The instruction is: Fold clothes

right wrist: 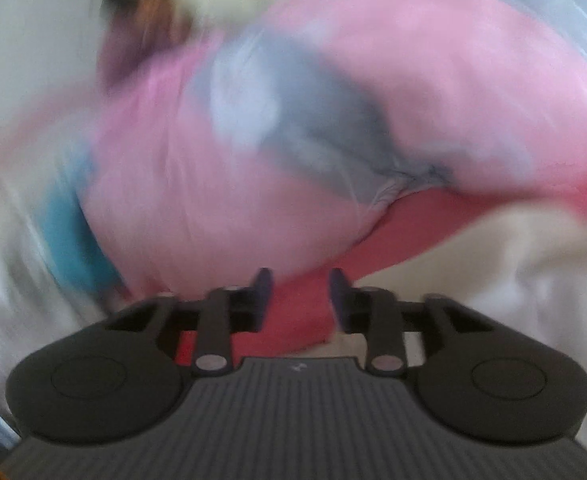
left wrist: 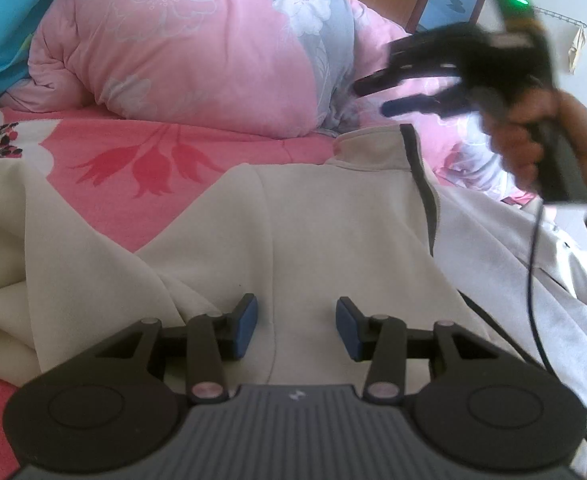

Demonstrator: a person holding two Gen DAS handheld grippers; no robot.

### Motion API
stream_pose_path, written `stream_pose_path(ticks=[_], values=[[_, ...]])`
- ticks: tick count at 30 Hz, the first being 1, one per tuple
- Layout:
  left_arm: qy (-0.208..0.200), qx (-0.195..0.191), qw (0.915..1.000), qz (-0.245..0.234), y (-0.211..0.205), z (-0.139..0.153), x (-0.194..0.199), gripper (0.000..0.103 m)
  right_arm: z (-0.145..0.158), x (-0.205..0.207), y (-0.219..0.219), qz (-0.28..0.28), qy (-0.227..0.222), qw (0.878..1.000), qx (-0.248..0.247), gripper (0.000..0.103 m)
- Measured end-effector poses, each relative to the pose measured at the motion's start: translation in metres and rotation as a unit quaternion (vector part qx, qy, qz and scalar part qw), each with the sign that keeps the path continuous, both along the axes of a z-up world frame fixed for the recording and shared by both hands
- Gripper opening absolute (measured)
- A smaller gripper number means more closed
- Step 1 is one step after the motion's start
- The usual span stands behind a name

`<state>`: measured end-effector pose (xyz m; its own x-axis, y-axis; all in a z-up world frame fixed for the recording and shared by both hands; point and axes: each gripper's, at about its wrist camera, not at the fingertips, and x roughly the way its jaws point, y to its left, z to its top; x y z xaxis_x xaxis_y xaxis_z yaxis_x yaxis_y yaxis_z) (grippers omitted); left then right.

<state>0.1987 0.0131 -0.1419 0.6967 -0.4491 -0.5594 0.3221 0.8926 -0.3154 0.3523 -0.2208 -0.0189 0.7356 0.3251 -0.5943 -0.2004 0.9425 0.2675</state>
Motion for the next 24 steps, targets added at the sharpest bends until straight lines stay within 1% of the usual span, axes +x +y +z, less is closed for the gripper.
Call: stream_pose_path(ticks=[1, 3, 7, 9, 10, 11, 12, 13, 14, 16, 18, 19, 21, 24], values=[[0.0, 0.0, 1.0, 0.0, 0.0, 0.0, 0.0, 0.045, 0.0, 0.009, 0.015, 0.013, 0.007, 0.999, -0.049, 0.047], [0.0, -0.001, 1.0, 0.0, 0.0, 0.0, 0.0, 0.045, -0.004, 0.027, 0.037, 0.032, 0.028, 0.992, -0.119, 0.048], [0.0, -0.001, 1.0, -0.001, 0.0, 0.0, 0.0, 0.045, -0.024, 0.06, 0.049, 0.047, 0.097, 0.977, -0.185, 0.048], [0.0, 0.0, 1.0, -0.001, 0.0, 0.0, 0.0, 0.045, -0.035, 0.068, 0.047, 0.043, 0.13, 0.969, -0.204, 0.046], [0.0, 0.0, 1.0, -0.001, 0.0, 0.0, 0.0, 0.045, -0.04, 0.069, 0.043, 0.043, 0.142, 0.968, -0.203, 0.045], [0.0, 0.0, 1.0, -0.001, 0.0, 0.0, 0.0, 0.045, -0.044, 0.068, 0.038, 0.042, 0.149, 0.968, -0.198, 0.041], [0.0, 0.0, 1.0, -0.001, 0.0, 0.0, 0.0, 0.045, -0.046, 0.066, 0.033, 0.042, 0.154, 0.969, -0.186, 0.019], [0.0, 0.0, 1.0, -0.001, 0.0, 0.0, -0.001, 0.045, -0.047, 0.064, 0.026, 0.045, 0.156, 0.974, -0.162, 0.004], [0.0, 0.0, 1.0, -0.001, 0.0, 0.0, -0.001, 0.045, -0.045, 0.061, 0.018, 0.044, 0.15, 0.979, -0.133, 0.003], [0.0, 0.0, 1.0, -0.001, 0.0, 0.0, 0.0, 0.045, -0.041, 0.055, 0.002, 0.035, 0.126, 0.988, -0.081, 0.003], [0.0, 0.0, 1.0, -0.001, 0.0, 0.0, 0.0, 0.045, -0.038, 0.051, -0.017, 0.01, 0.105, 0.994, -0.027, 0.003], [0.0, 0.0, 1.0, -0.001, 0.0, 0.0, 0.0, 0.045, -0.039, 0.05, -0.027, -0.003, 0.098, 0.995, 0.0, 0.003], [0.0, 0.0, 1.0, -0.001, 0.0, 0.0, 0.0, 0.045, -0.044, 0.044, -0.042, -0.011, 0.08, 0.996, 0.045, 0.003], [0.0, 0.0, 1.0, -0.001, 0.0, 0.0, 0.001, 0.045, -0.056, 0.039, -0.051, -0.016, 0.058, 0.994, 0.088, 0.003]])
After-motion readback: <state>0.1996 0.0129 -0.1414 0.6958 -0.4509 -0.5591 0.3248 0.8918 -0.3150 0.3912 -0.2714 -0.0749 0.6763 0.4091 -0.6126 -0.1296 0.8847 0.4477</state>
